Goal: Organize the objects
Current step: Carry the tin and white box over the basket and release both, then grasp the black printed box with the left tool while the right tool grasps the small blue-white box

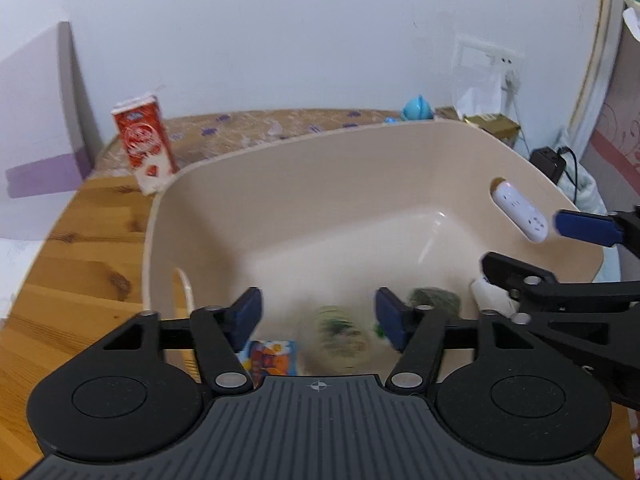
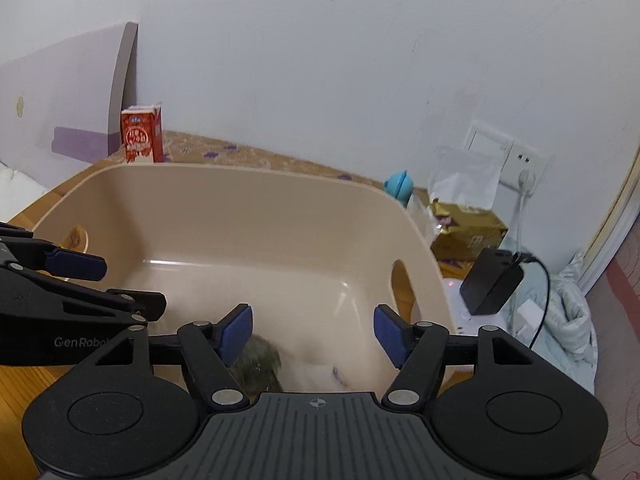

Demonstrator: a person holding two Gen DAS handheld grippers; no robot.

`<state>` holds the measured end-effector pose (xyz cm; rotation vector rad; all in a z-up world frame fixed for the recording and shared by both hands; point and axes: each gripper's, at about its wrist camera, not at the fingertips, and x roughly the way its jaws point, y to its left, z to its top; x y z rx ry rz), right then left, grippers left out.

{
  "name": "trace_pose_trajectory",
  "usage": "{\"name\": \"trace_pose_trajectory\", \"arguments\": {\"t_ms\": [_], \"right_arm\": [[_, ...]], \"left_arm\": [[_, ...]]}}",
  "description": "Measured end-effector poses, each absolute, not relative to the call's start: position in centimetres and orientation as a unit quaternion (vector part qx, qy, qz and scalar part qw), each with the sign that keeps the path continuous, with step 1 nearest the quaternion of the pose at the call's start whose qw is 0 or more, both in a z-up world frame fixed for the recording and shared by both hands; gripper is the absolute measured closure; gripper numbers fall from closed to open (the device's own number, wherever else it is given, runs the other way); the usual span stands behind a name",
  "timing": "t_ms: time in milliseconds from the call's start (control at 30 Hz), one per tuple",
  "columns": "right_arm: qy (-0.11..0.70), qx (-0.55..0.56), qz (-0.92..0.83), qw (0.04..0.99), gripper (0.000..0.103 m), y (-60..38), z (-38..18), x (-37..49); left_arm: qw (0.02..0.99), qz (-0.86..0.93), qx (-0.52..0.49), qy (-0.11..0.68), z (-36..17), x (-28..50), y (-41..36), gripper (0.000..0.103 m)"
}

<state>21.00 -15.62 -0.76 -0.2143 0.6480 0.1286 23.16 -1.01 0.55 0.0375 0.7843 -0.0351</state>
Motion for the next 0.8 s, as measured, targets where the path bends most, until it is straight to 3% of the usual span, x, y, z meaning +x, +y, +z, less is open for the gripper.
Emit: {"name": "trace_pose_trajectory", "arguments": {"t_ms": [100,367,800], "right_arm": [[0.306,-0.101,0.057,0.945,0.02,-16.1,0.0,20.2],[0.281,-0.099,0.042,0.954,0.005,-17.8,1.9,17.2],[0.301,-0.108,-0.005,0.948,0.002,-21.8,0.5,13.4]], "left_arm": [[0.93,-0.016,0.009,0.367,1.4,22.2,-0.7,0.022],[0.94,-0.016,0.01,0.341,3.6,19.0,-0.6,0.018],[0.941,-0.021,0.024,0.338,3.2,13.9,1.3,0.015]]}}
